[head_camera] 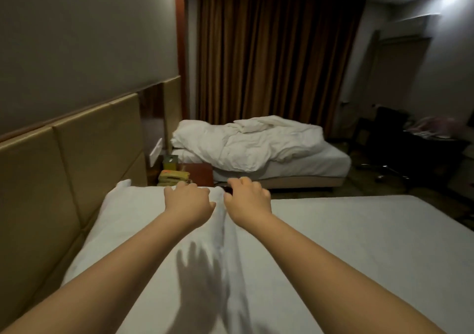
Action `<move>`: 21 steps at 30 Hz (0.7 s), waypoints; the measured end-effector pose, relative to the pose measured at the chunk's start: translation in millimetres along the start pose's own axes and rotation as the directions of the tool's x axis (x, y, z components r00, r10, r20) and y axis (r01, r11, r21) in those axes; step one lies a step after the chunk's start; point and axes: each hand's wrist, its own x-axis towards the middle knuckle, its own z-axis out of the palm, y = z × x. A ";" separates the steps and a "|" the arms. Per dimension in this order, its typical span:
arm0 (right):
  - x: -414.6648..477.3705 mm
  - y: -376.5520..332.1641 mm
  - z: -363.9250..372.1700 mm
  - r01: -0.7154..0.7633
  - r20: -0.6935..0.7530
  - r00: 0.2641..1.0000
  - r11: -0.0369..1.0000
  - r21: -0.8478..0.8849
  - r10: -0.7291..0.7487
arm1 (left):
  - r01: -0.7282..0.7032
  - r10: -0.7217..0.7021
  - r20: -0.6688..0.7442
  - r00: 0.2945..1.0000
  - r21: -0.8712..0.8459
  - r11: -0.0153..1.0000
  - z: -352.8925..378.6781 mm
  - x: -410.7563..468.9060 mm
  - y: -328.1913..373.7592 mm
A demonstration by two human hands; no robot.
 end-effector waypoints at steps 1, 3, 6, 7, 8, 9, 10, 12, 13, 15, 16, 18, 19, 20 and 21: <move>-5.6 12.5 -17.7 -0.023 -0.038 0.999 1.000 -0.014 0.023 | -0.038 0.037 -0.027 0.999 -0.008 0.999 -10.9 -3.7 14.0; -18.2 36.2 -54.7 -0.079 -0.107 0.992 0.996 -0.046 0.074 | -0.112 0.109 -0.096 0.989 -0.028 0.993 -33.3 -10.3 43.7; -41.6 63.2 -102.0 -0.156 -0.155 0.977 0.986 -0.064 0.144 | -0.217 0.200 -0.187 0.962 -0.075 0.973 -64.8 -23.9 87.7; -51.1 70.9 -114.4 -0.178 -0.158 0.973 0.982 -0.069 0.165 | -0.244 0.221 -0.206 0.953 -0.091 0.966 -73.5 -30.3 101.6; -61.5 79.0 -125.8 -0.197 -0.156 0.971 0.977 -0.079 0.183 | -0.269 0.240 -0.228 0.944 -0.108 0.957 -80.8 -37.1 114.9; -72.4 87.5 -135.8 -0.211 -0.152 0.969 0.973 -0.091 0.196 | -0.293 0.255 -0.256 0.932 -0.124 0.948 -87.6 -44.8 127.6; -83.4 95.9 -144.4 -0.221 -0.149 0.967 0.971 -0.095 0.206 | -0.319 0.270 -0.290 0.918 -0.137 0.938 -93.0 -52.7 139.5; -104.9 111.1 -159.3 -0.237 -0.149 0.963 0.968 -0.077 0.224 | -0.367 0.297 -0.354 0.887 -0.148 0.918 -102.6 -68.7 162.5; -115.5 118.5 -166.8 -0.243 -0.156 0.960 0.968 -0.064 0.231 | -0.377 0.303 -0.368 0.879 -0.147 0.914 -108.5 -77.2 174.4; -136.0 134.3 -183.4 -0.250 -0.190 0.953 0.967 -0.055 0.235 | -0.371 0.298 -0.368 0.881 -0.142 0.918 -122.3 -94.0 198.9; -147.2 143.2 -192.9 -0.247 -0.216 0.949 0.968 -0.054 0.230 | -0.362 0.294 -0.364 0.884 -0.137 0.922 -129.2 -102.7 211.5; -172.9 163.0 -213.6 -0.222 -0.268 0.941 0.975 -0.031 0.206 | -0.353 0.287 -0.361 0.887 -0.129 0.927 -141.6 -123.5 237.7; -187.0 173.2 -223.7 -0.202 -0.288 0.938 0.979 -0.009 0.191 | -0.354 0.282 -0.375 0.883 -0.136 0.925 -146.4 -135.6 251.4; -201.2 183.7 -232.3 -0.181 -0.303 0.936 0.983 0.013 0.176 | -0.357 0.273 -0.400 0.875 -0.151 0.922 -150.5 -148.9 265.7; -215.3 194.1 -238.4 -0.161 -0.315 0.935 0.987 0.027 0.161 | -0.363 0.264 -0.426 0.866 -0.170 0.916 -153.2 -163.0 279.8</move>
